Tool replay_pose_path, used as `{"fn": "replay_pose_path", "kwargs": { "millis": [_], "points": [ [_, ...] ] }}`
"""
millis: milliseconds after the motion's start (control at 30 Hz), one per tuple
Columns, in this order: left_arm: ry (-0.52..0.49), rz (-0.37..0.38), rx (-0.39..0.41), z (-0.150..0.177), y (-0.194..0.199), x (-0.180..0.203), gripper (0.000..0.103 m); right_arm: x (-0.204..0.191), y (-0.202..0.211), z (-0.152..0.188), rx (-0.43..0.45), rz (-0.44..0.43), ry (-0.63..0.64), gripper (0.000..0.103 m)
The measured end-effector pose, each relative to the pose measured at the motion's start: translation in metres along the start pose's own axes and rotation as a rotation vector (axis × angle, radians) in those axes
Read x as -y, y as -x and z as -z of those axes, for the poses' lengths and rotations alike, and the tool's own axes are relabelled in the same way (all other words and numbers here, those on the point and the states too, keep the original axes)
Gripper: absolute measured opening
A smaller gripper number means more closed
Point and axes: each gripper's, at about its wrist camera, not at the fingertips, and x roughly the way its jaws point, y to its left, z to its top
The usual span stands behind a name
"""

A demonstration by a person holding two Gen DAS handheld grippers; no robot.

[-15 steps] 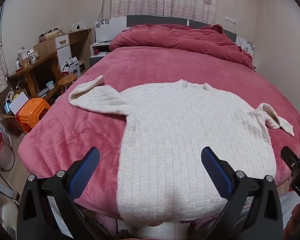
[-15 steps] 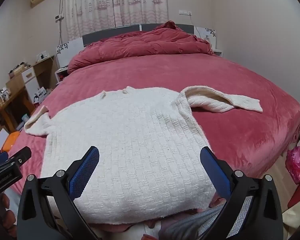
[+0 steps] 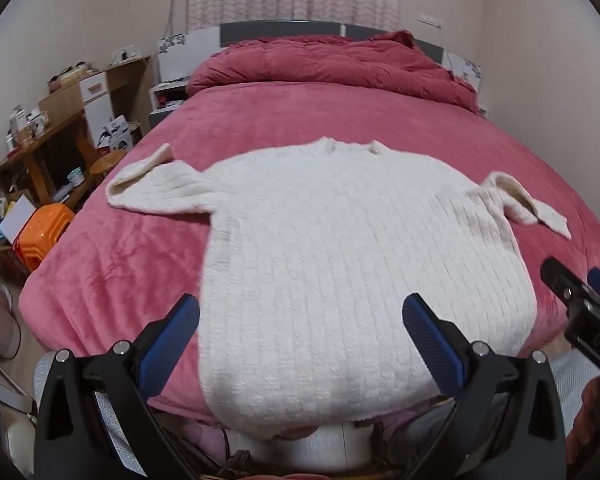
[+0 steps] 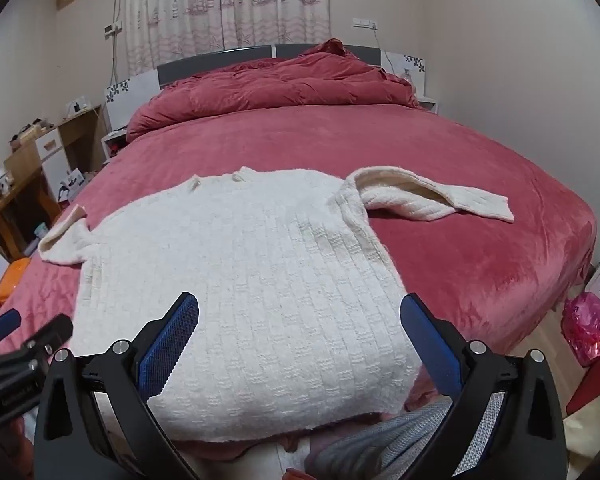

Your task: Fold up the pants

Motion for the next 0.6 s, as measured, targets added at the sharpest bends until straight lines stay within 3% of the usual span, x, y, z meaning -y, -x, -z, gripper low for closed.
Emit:
{"fn": "replay_pose_path", "kwargs": {
  "millis": [600],
  "points": [
    [0.006,0.012,-0.009,0.0033,-0.0015,0.0017,0.101,0.005,-0.0022,0.0021,-0.001,-0.013,-0.005,0.1]
  ]
}}
